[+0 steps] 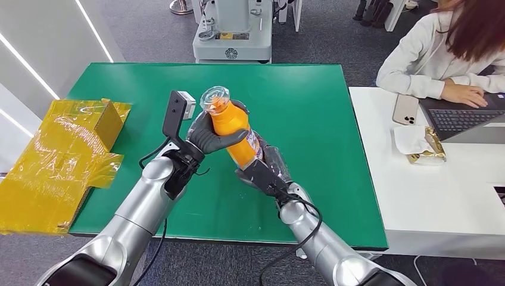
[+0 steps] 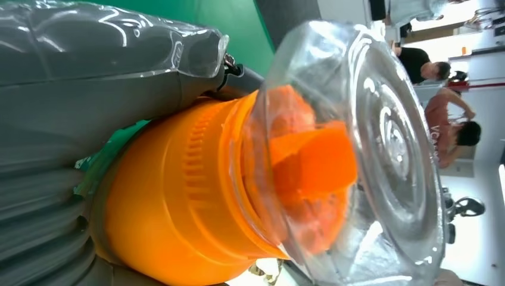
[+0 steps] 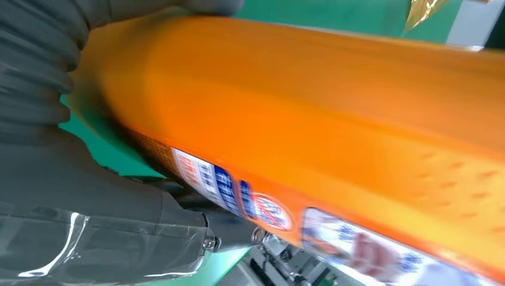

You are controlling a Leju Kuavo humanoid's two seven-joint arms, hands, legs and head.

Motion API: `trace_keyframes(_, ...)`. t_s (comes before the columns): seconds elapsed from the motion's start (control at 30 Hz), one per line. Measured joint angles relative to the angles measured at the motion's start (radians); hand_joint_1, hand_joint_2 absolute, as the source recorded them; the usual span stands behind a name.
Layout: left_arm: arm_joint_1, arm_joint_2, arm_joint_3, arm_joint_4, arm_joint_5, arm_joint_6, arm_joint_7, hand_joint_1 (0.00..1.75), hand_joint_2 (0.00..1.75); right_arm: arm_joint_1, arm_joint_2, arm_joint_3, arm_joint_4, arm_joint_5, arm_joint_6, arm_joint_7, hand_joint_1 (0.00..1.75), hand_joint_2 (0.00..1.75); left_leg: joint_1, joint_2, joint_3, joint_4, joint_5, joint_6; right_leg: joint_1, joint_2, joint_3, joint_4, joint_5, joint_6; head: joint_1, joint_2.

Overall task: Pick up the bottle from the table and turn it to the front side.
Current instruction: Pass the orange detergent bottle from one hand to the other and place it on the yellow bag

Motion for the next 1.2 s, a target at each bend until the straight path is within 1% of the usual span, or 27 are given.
trace_keyframes(0.27,0.008,-0.002,0.000,0.000,-0.018,0.016,-0.028,1.75,1.75,0.033,-0.003,-0.011,-0.085,-0.076,0.018,-0.043,0.00,1.75,0.000,0.000,0.000,0.000,0.000,0.000,0.000,0.000,0.000,0.000,0.000,0.000,0.000,0.000)
trace_keyframes(0.43,0.008,-0.005,0.000,0.000,-0.020,0.021,-0.032,1.75,1.75,0.075,-0.004,-0.023,-0.168,-0.097,-0.028,-0.071,0.00,1.75,0.000,0.000,0.000,0.000,0.000,0.000,0.000,0.000,0.000,0.000,0.000,0.000,0.000,0.000)
trace_keyframes(0.6,0.009,-0.007,0.000,-0.001,-0.024,0.025,-0.036,1.75,1.75,0.100,-0.006,-0.031,-0.223,-0.107,-0.048,-0.083,0.00,1.75,0.000,0.000,0.000,0.000,0.000,0.000,0.000,0.000,0.000,0.000,0.000,0.000,0.000,0.000)
trace_keyframes(0.7,0.011,-0.007,-0.002,-0.006,-0.057,0.041,-0.050,1.75,1.75,0.122,-0.010,-0.037,-0.263,-0.130,-0.065,-0.099,0.00,1.75,0.000,0.000,0.000,0.000,0.000,0.000,0.000,0.000,0.000,0.000,0.000,0.000,0.000,0.000)
trace_keyframes(0.77,0.013,-0.007,-0.006,-0.016,-0.117,0.090,-0.074,1.75,1.75,0.145,-0.015,-0.040,-0.305,-0.143,-0.071,-0.109,0.00,1.75,0.000,0.000,0.000,0.000,0.000,0.000,0.000,0.000,0.000,0.000,0.000,0.000,0.000,0.000)
trace_keyframes(0.9,0.014,-0.003,-0.012,-0.034,-0.290,0.279,-0.125,1.75,1.75,0.214,-0.029,-0.040,-0.429,-0.151,-0.074,-0.117,0.00,1.75,0.000,0.000,0.000,0.000,0.000,0.000,0.000,0.000,0.000,0.000,0.000,0.000,0.000,0.000)
trace_keyframes(0.97,0.016,0.002,-0.010,-0.037,-0.340,0.342,-0.135,1.75,1.75,0.256,-0.038,-0.033,-0.510,-0.153,-0.074,-0.119,0.00,1.75,0.000,0.000,0.000,0.000,0.000,0.000,0.000,0.000,0.000,0.000,0.000,0.000,0.000,0.000)
trace_keyframes(1.03,0.019,0.009,-0.001,-0.036,-0.364,0.371,-0.142,1.75,1.75,0.296,-0.048,-0.021,-0.594,-0.162,-0.074,-0.117,0.00,1.75,0.000,0.000,0.000,-0.001,0.000,0.000,0.000,0.000,0.000,0.000,0.000,0.000,0.000,0.000)
trace_keyframes(1.2,0.026,0.024,0.045,-0.023,-0.391,0.392,-0.159,1.75,1.75,0.378,-0.075,0.006,-0.767,-0.185,-0.065,-0.113,0.00,1.75,0.000,0.000,0.000,-0.001,0.000,0.000,0.000,0.000,0.000,0.000,0.000,0.000,0.000,0.000)
